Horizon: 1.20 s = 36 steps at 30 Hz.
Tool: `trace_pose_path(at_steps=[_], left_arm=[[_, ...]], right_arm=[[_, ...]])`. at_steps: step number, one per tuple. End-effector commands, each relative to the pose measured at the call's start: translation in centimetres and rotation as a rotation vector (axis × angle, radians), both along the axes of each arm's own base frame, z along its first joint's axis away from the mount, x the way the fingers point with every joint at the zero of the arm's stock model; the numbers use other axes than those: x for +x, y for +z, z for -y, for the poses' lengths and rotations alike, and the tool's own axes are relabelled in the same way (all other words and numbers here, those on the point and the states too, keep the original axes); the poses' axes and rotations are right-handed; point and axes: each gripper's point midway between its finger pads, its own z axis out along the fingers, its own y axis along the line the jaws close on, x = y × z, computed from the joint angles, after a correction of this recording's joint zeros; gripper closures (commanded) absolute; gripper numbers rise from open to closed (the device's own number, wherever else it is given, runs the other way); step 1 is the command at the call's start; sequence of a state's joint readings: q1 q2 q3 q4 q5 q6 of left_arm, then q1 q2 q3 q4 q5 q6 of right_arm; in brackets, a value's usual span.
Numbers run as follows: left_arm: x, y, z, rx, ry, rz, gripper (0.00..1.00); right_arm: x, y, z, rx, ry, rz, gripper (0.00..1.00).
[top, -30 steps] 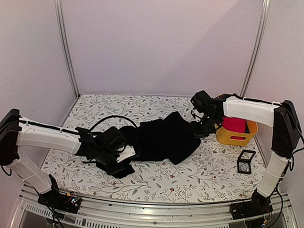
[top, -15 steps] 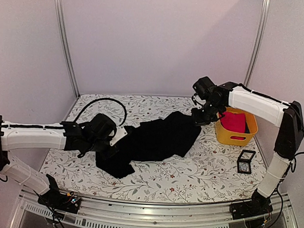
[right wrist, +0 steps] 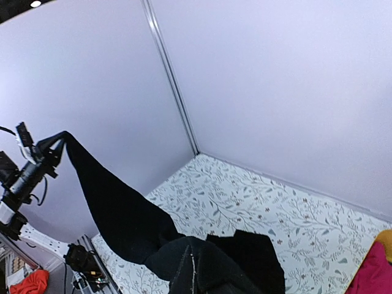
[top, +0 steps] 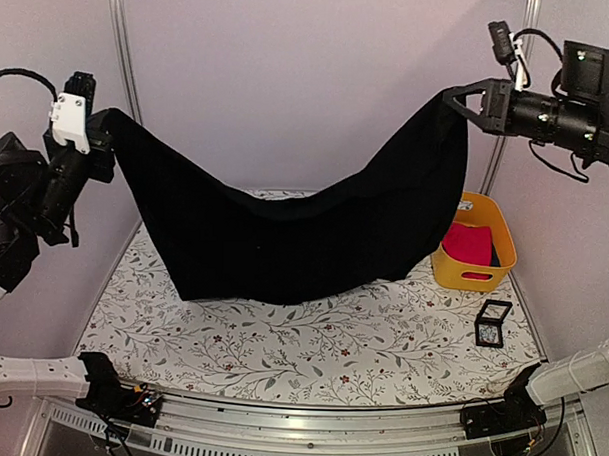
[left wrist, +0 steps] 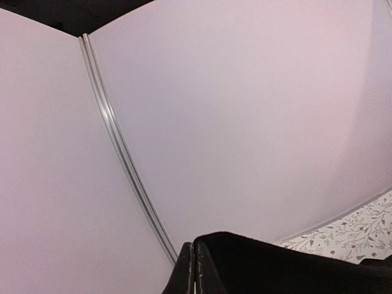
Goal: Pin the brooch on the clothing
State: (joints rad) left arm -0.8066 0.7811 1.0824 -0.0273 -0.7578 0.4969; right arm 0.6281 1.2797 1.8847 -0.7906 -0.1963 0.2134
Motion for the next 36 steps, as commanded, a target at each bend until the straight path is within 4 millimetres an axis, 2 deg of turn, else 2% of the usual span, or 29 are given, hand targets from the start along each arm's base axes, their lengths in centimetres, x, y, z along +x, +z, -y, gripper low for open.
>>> trace_pose_path(at_steps=[1,4,7,8,11,15,17,18,19,22,25,30,33,36], left_arm=[[-1.1,3.5,-3.4,0.066,0.175,0.111,1.0],[-0.8,4.6,-3.9,0.084,0.207,0.137,1.0],[1.0,4.7,-4.2,0.095,0.223,0.149,1.0],[2.1,4.5,-4.3,0.098,0.225,0.142,1.0],[6.5,3.0,-5.3,0.08,0.236,0.076,1.0],[11.8,2.4,-6.9,0.029,0.269,0.06,1.0],[14.8,2.6,-8.3,0.029,0.303,0.059,1.0],[15.7,3.5,-8.5,0.041,0.316,0.08,1.0],[17.0,3.3,-8.5,0.069,0.329,0.081,1.0],[18.5,6.1,-8.0,0.108,0.313,0.161,1.0],[18.2,9.7,-8.0,0.098,0.287,0.262,1.0],[18.0,14.3,-8.3,0.119,0.26,0.384,1.0],[17.6,15.9,-8.2,0.126,0.23,0.44,1.0],[17.8,15.8,-7.6,0.144,0.189,0.43,1.0]], right_arm=[[-3.6,5.3,1.4,0.091,0.059,0.14,1.0],[-2.6,5.6,2.3,0.088,-0.02,0.137,1.0],[0.0,4.6,1.8,0.06,-0.074,0.108,1.0],[1.6,4.0,1.4,0.046,-0.085,0.091,1.0],[5.4,4.0,1.5,0.048,-0.118,0.084,1.0],[12.3,3.4,1.3,0.053,-0.152,0.079,1.0],[14.4,4.3,1.2,0.088,-0.132,0.116,1.0],[15.8,4.5,0.9,0.104,-0.126,0.141,1.0],[16.5,4.9,1.1,0.116,-0.132,0.164,1.0],[18.4,7.9,3.0,0.174,-0.214,0.278,1.0],[18.3,11.7,4.8,0.248,-0.241,0.405,1.0],[15.8,17.7,8.1,0.337,-0.33,0.633,1.0],[14.6,19.7,9.1,0.351,-0.349,0.712,1.0],[14.4,19.3,8.9,0.308,-0.341,0.713,1.0]])
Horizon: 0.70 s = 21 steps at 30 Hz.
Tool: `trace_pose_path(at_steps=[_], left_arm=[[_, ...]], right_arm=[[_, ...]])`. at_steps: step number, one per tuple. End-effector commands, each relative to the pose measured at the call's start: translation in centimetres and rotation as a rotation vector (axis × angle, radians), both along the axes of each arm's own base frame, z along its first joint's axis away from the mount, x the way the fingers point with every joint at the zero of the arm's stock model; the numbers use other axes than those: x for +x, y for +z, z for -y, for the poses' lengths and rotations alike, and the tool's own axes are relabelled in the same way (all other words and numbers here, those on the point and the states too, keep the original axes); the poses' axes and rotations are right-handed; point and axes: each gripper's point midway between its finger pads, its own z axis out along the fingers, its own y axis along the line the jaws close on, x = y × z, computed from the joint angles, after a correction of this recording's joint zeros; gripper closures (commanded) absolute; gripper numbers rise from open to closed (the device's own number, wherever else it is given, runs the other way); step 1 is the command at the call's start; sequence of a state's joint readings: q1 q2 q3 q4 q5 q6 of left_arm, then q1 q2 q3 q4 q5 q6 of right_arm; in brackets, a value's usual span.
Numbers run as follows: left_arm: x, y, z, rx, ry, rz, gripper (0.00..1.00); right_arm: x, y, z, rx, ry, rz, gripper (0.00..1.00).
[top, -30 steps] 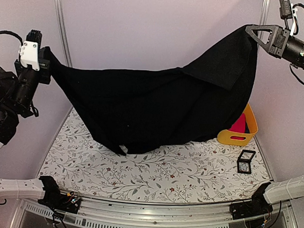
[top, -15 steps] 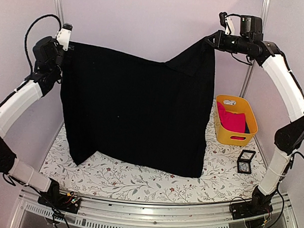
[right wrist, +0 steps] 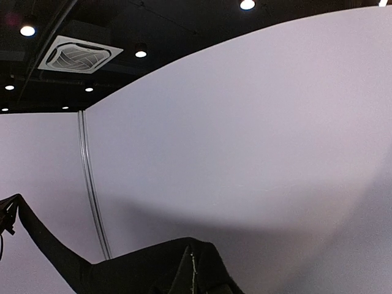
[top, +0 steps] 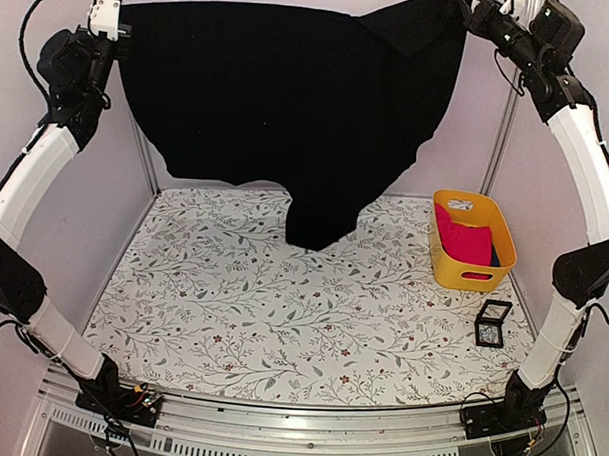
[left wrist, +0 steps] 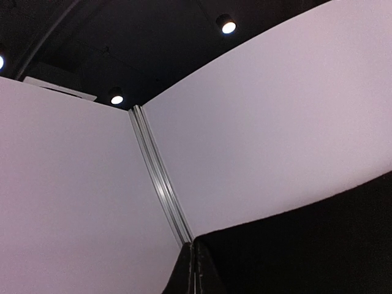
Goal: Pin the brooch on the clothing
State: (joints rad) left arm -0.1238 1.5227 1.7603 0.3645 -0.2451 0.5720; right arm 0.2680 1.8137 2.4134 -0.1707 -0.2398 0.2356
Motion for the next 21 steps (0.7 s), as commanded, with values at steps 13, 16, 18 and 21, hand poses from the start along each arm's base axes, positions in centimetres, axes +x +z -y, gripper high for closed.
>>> trace_pose_path(at_steps=[13,16,18,21], left_arm=[[-4.3,-16.2,-1.1,-0.212,-0.103,-0.267,1.0],[-5.4,-23.0,1.6,-0.238,-0.228,-0.459,1.0],[-6.6,-26.4,3.2,-0.229,-0.266,-0.559,1.0],[-9.1,-30.0,3.3,-0.212,-0.235,-0.69,1.0]], right_arm=[[-9.3,-17.1,-3.2,-0.266,0.176,-0.428,1.0],[-13.2,-24.8,-4.9,-0.275,0.317,-0.635,1.0],[-15.7,-30.2,-6.2,-0.268,0.417,-0.793,1.0],[-19.6,-37.1,-7.9,-0.293,0.497,-1.043,1.0]])
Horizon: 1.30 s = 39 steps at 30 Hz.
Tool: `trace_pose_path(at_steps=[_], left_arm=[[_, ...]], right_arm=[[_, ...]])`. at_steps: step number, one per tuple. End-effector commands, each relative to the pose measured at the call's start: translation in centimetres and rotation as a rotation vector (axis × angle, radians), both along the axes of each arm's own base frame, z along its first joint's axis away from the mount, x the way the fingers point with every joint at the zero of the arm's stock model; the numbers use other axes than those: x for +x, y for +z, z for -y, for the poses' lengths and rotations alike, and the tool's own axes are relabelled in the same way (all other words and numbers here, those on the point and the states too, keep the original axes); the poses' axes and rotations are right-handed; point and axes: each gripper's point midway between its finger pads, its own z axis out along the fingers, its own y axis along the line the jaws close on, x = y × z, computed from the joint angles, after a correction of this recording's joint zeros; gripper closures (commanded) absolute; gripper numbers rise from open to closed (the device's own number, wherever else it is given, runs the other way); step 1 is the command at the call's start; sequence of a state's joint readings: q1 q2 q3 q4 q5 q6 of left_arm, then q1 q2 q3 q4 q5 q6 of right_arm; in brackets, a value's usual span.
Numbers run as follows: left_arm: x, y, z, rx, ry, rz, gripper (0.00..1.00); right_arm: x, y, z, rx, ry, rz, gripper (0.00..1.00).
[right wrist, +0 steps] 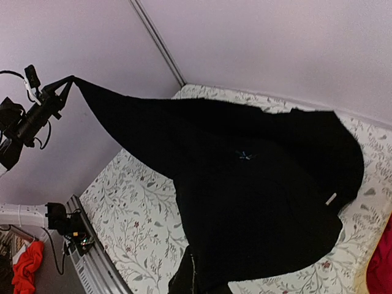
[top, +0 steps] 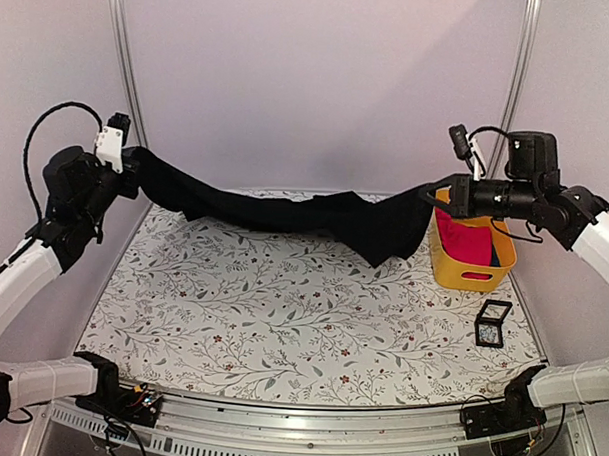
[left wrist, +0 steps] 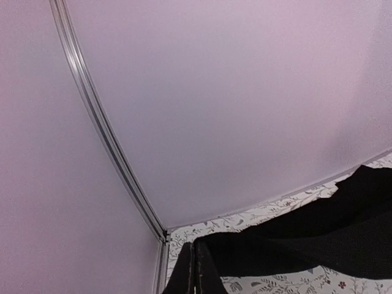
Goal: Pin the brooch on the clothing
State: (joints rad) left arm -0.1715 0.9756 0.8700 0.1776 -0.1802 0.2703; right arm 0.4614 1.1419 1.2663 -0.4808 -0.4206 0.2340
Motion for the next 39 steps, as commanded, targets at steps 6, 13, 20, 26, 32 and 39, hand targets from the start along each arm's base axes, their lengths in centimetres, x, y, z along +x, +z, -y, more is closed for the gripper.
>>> trace_pose_path(at_steps=[6,13,20,26,32,39], left_arm=[[-7.3,-8.8,-0.3,0.082,-0.02,-0.34,1.0],[-10.2,-13.8,-0.6,0.244,-0.042,-0.593,1.0],[-12.6,-17.9,-1.1,0.337,-0.056,-0.816,1.0],[-15.1,-23.2,-3.0,0.513,-0.007,-1.089,1.0],[-17.4,-25.7,-2.2,0.567,-0.1,-1.248,1.0],[-18.5,-26.2,-1.9,0.63,-0.143,-1.314,0.86]], right_arm=[[-10.4,-15.7,-1.7,-0.132,0.121,-0.731,1.0],[-16.6,-21.1,0.3,-0.25,0.147,-1.088,1.0],[-20.9,-24.3,0.2,-0.359,0.233,-1.257,1.0],[-22.8,-26.2,1.2,-0.46,0.255,-1.341,1.0],[-23.2,-27.5,2.3,-0.519,0.228,-1.358,1.0],[-21.9,-28.5,3.1,-0.604,0.161,-1.324,0.7]])
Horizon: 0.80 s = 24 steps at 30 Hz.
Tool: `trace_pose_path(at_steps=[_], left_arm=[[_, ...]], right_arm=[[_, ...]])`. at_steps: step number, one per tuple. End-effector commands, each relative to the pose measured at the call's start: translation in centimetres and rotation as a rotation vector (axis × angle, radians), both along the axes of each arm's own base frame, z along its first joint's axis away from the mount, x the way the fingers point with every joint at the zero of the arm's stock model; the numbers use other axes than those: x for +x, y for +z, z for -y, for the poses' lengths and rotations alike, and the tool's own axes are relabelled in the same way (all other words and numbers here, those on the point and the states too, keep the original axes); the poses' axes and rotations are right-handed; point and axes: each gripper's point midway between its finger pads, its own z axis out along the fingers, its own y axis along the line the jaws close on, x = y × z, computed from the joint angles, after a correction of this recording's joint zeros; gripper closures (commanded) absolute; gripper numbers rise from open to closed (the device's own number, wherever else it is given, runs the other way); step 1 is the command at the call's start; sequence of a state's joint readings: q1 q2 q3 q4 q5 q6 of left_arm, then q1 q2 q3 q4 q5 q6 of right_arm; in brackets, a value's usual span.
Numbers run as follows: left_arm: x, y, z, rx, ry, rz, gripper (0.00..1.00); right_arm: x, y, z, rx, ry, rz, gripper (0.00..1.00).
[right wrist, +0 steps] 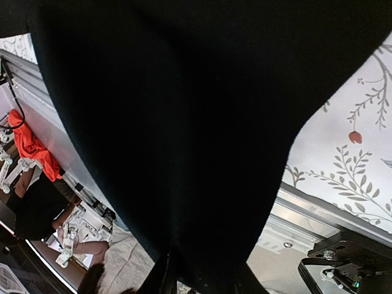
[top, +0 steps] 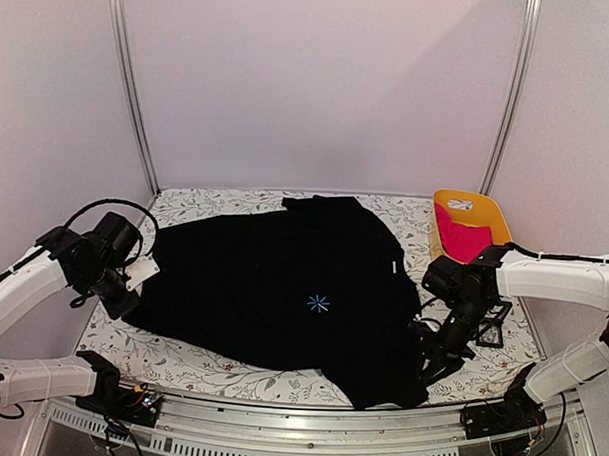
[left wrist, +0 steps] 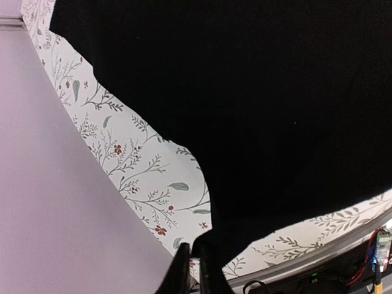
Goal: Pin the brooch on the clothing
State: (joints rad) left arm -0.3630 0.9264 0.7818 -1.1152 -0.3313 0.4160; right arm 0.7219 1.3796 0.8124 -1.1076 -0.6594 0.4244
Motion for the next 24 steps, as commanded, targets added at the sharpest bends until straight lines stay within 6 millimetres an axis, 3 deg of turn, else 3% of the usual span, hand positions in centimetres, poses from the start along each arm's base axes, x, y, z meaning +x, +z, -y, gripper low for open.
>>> trace_pose_path(at_steps=[1,4,9,11,14,18,21,24], left_arm=[[-1.5,-0.2,-0.5,0.058,-0.037,-0.069,0.78],[-2.2,-0.2,-0.9,0.076,-0.033,-0.073,0.66],[-1.9,0.0,-0.8,0.067,-0.047,-0.046,0.6],[-0.6,0.5,-0.8,0.083,-0.047,0.024,0.6],[2.4,2.2,-0.3,0.096,-0.055,0.175,0.59],[7.6,4.5,2.4,0.065,-0.058,0.329,0.6],[12.0,4.9,4.2,0.068,-0.06,0.409,0.59],[15.2,3.6,6.0,0.066,-0.076,0.398,0.59]], right_arm=[[0.4,-0.4,1.0,-0.084,0.025,0.034,0.63],[1.4,0.0,1.6,-0.135,0.025,0.081,0.49],[4.7,2.2,2.1,-0.232,0.013,0.23,0.46],[6.9,3.4,2.6,-0.294,0.003,0.328,0.47],[12.2,5.9,1.9,-0.34,-0.032,0.54,0.51],[21.2,8.9,-3.0,-0.253,-0.079,0.834,0.66],[27.7,8.7,-5.4,-0.242,-0.078,0.984,0.85],[34.0,7.0,-6.5,-0.277,-0.092,1.06,0.98]])
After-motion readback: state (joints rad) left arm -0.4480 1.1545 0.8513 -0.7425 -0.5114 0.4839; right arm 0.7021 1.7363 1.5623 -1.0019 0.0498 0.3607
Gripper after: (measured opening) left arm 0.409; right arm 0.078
